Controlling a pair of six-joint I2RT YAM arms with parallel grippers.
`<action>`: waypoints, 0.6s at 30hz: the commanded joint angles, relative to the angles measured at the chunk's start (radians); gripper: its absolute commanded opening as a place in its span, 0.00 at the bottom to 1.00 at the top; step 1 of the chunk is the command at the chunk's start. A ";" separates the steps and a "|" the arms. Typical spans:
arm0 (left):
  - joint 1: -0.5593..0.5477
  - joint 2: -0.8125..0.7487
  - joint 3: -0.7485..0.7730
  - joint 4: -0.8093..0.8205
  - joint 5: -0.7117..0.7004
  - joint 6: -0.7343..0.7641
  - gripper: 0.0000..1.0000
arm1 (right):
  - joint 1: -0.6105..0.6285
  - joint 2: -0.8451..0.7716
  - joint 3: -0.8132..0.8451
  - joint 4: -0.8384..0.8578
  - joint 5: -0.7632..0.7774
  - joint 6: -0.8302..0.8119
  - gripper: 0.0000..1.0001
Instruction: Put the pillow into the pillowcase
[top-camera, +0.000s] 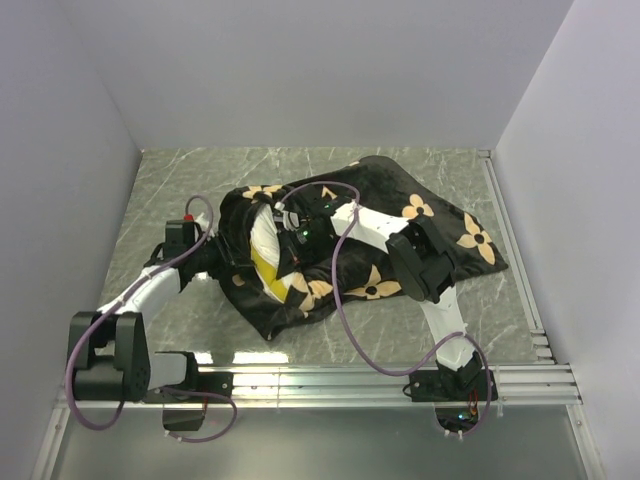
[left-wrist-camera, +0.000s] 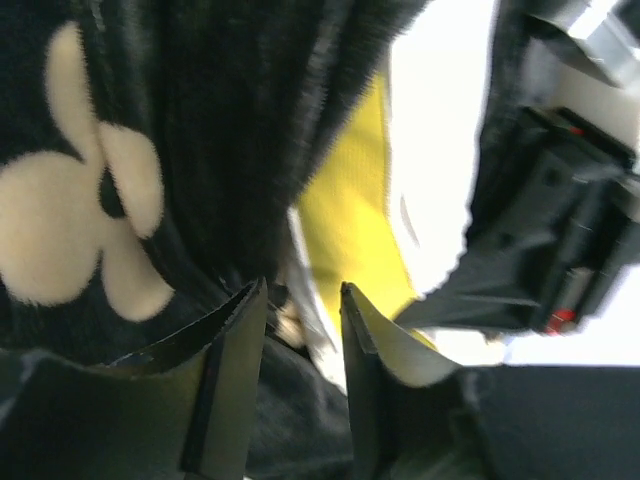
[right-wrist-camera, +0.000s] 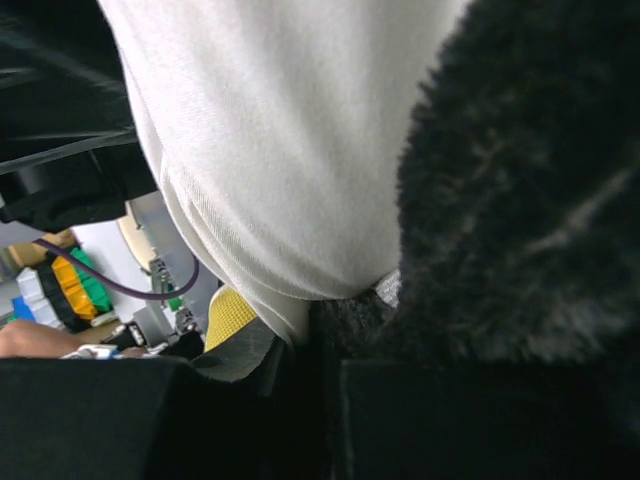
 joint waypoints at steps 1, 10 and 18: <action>-0.030 0.017 0.016 0.044 -0.094 -0.012 0.40 | 0.005 -0.051 -0.043 0.081 -0.111 0.057 0.00; -0.092 0.062 -0.001 0.070 -0.155 -0.001 0.42 | 0.004 -0.068 -0.060 0.111 -0.134 0.081 0.00; -0.144 0.160 0.039 0.026 -0.244 -0.022 0.41 | 0.004 -0.109 -0.093 0.163 -0.171 0.126 0.00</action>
